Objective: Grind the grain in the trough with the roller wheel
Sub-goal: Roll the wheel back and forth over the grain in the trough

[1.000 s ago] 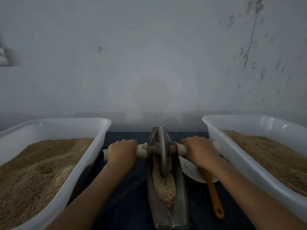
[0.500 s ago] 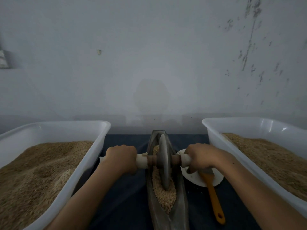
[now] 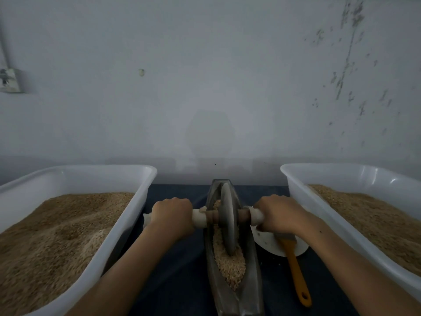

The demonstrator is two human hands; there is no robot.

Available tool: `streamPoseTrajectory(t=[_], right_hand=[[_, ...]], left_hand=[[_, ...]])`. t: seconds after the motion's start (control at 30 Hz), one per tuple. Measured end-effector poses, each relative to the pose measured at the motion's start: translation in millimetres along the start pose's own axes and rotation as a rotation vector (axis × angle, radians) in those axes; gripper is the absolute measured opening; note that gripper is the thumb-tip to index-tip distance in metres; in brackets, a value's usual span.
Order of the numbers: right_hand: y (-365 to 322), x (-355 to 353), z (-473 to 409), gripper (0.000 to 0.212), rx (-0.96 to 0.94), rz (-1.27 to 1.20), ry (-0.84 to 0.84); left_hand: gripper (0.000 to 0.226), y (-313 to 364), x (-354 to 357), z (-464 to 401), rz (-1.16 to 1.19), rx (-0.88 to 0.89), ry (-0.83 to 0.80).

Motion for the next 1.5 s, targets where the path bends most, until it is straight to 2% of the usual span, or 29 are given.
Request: streamPoseTrajectory(t=[0.1,0.2,0.27,0.43,0.53,0.63,0.8,0.9,0.97,1.13,1.23,1.33,1.4,1.5], right_hand=[[0.6,1.9,1.7,0.023,0.003,0.004,-0.099],[3.2,5.1,1.3,0.022,0.012,-0.020,-0.139],[4.5,5.7,-0.9,0.018,0.021,-0.016,-0.078],[0.5,-4.1,-3.5,0.008,0.038,0.039,0.247],[-2.2,-6.6,-2.3,0.008,0.023,0.050,0.296],[-2.3,-7.3,-1.9,0.009,-0.006,0.057,0.218],[1.4,2.9,0.7,0.025,-0.008,-0.004,-0.119],[3.9,5.1,1.0,0.024,0.005,-0.036,-0.163],[4.2,4.4,-0.9,0.019,0.013,-0.012,-0.100],[-0.1,-3.8,-3.4,0.006,0.020,0.024,0.241],[-1.3,-6.9,-1.3,0.010,0.016,0.045,0.350],[0.4,-5.1,-1.6,0.007,0.005,0.048,0.275],[1.4,-2.0,-2.8,0.005,-0.006,0.050,0.141],[2.3,2.0,-1.7,0.017,0.005,0.034,-0.064]], left_hand=[[0.033,-0.4,1.4,0.5,0.013,0.016,-0.052],[0.033,-0.4,0.8,0.2,0.001,0.022,-0.044],[0.029,0.0,0.0,-1.2,0.002,0.008,-0.003],[0.020,-1.2,-1.5,-3.7,0.049,-0.036,0.099],[0.022,-1.6,1.1,-3.4,0.081,-0.035,0.092],[0.025,-2.8,2.7,-2.3,0.067,-0.022,0.051],[0.038,-2.4,4.7,-0.6,0.033,0.041,-0.104],[0.039,-1.5,3.5,-1.0,0.026,0.054,-0.099],[0.036,-1.6,2.6,-2.4,0.036,0.035,-0.069],[0.023,-1.3,-2.6,-2.9,0.064,-0.013,0.087],[0.022,-0.8,-4.2,-2.3,0.073,-0.015,0.141],[0.024,-0.3,-2.8,-1.7,0.051,-0.004,0.107],[0.028,-0.8,-1.0,-1.6,0.043,0.010,0.043],[0.035,-0.9,1.0,-0.6,0.043,0.037,-0.069]])
Point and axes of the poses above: each hand's wrist, its own z-axis away from the middle knuckle, its own x-axis out of the palm, y = z × x, the point moved 7 cm from there along -z, towards the middle knuckle, and after that the axes turned 2 degrees about y, right-handed, at the moved point
